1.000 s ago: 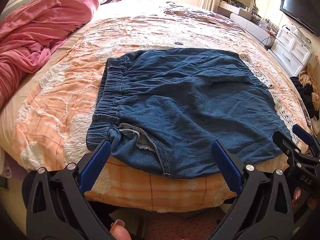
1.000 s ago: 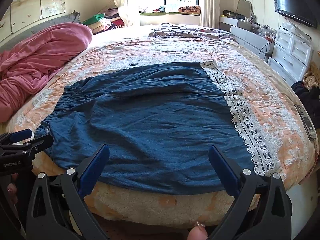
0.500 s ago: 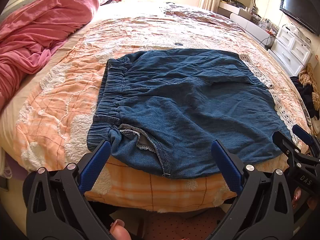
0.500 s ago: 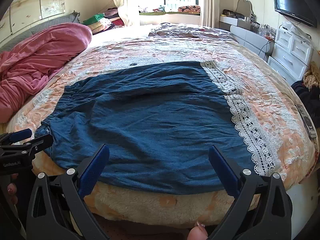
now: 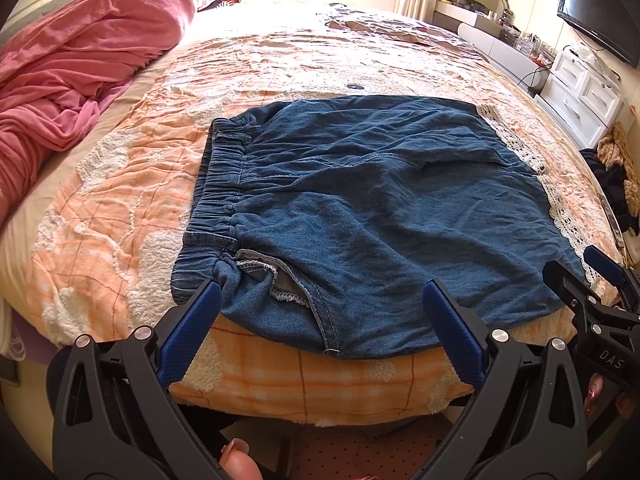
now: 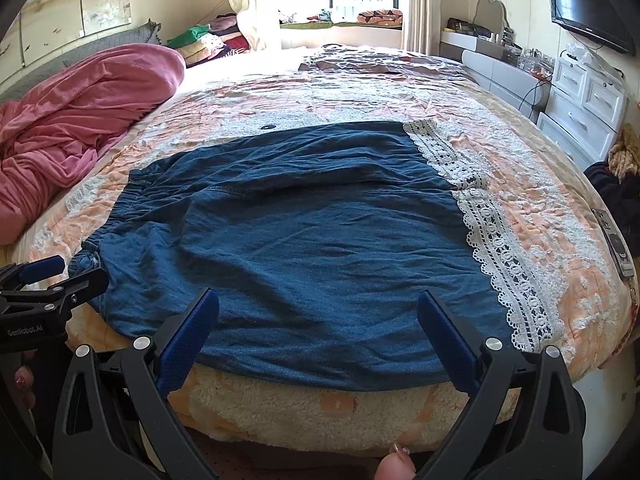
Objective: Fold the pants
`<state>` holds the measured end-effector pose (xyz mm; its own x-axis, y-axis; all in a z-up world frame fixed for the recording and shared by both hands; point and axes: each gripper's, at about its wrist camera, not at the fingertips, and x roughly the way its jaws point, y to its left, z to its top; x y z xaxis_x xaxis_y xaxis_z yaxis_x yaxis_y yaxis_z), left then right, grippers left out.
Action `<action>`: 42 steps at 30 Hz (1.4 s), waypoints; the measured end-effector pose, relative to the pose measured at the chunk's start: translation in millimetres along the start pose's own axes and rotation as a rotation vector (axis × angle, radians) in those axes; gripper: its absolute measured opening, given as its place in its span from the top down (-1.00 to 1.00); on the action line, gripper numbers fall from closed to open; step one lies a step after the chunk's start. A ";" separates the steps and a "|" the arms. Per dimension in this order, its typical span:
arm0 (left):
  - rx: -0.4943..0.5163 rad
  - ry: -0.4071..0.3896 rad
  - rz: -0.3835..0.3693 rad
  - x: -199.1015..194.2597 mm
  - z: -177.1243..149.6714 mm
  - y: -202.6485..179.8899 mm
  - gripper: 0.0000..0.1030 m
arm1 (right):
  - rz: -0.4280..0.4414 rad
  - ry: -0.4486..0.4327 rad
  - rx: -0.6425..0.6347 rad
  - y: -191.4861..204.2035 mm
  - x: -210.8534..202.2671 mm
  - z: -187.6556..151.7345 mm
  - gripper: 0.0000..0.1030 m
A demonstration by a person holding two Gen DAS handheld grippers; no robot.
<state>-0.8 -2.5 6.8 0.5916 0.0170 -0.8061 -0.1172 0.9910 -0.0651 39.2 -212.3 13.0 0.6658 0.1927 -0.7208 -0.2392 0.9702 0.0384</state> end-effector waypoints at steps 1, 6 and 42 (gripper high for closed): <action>-0.001 0.000 -0.002 0.4 0.4 0.4 -0.84 | 0.000 0.002 -0.001 0.1 0.8 0.3 -0.92; 0.001 0.007 -0.006 4.4 3.0 0.5 -0.84 | 0.000 0.008 -0.005 0.7 5.3 3.0 -0.92; 0.048 0.115 -0.078 140.5 142.7 111.7 -0.34 | 0.233 0.170 -0.277 26.7 181.9 182.5 -0.92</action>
<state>183.0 129.5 -29.8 0.5020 -0.0729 -0.8618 -0.0348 0.9939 -0.1043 282.9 -124.5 9.2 0.4498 0.3534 -0.8203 -0.5675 0.8223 0.0431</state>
